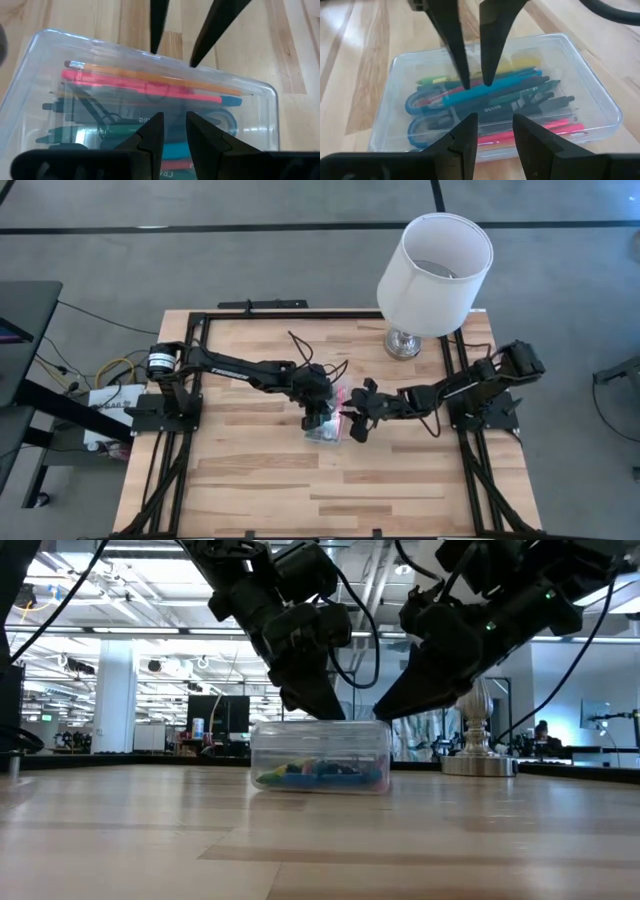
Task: Pick & place school supplies into a supply box
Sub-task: Close the transparent supply box
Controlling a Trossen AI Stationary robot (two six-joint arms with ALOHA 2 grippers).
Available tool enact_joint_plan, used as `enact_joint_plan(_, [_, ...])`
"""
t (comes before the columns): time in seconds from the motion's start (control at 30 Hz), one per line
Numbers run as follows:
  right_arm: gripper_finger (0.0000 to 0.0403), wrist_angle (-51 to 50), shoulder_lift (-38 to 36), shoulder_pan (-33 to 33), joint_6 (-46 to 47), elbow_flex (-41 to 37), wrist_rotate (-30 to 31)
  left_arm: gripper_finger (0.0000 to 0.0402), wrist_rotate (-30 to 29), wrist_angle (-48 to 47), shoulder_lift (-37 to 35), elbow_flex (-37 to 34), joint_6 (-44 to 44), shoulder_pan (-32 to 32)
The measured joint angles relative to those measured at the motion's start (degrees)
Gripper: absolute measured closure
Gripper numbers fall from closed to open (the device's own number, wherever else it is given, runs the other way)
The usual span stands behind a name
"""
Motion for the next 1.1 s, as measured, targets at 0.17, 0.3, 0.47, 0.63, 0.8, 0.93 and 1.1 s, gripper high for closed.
enact_joint_plan(0.17, [0.0286,0.0,0.0,-2.5,-0.4,0.0,-3.1,0.0324,0.1,0.3,0.0,0.0,-0.1,0.7])
enact_joint_plan(0.3, [0.0286,0.0,1.2,-3.6,-1.4,0.0,-6.3,0.0324,0.4,0.3,0.0,0.0,-0.1,1.0])
enact_joint_plan(0.47, [0.0286,1.4,3.1,-2.9,-1.5,0.2,-7.6,0.0324,1.3,-1.8,-0.1,0.0,-0.9,1.1])
enact_joint_plan(0.63, [0.0286,1.5,3.4,-1.4,-1.5,0.2,-7.5,0.0324,1.1,-8.9,-2.0,0.0,-1.1,1.0])
enact_joint_plan(0.8, [0.0286,0.9,3.4,-1.4,-1.5,0.2,-7.6,0.0324,-3.2,-12.3,-7.2,-0.1,-1.2,1.1])
enact_joint_plan(0.93, [0.0286,0.9,3.4,-1.4,-1.5,0.1,-7.6,0.0324,-8.4,-20.3,-9.9,0.1,1.9,1.1])
enact_joint_plan(1.1, [0.0286,1.7,3.5,-1.4,-1.6,0.1,-7.7,0.0324,-7.1,-28.5,-6.5,-0.3,3.5,1.0])
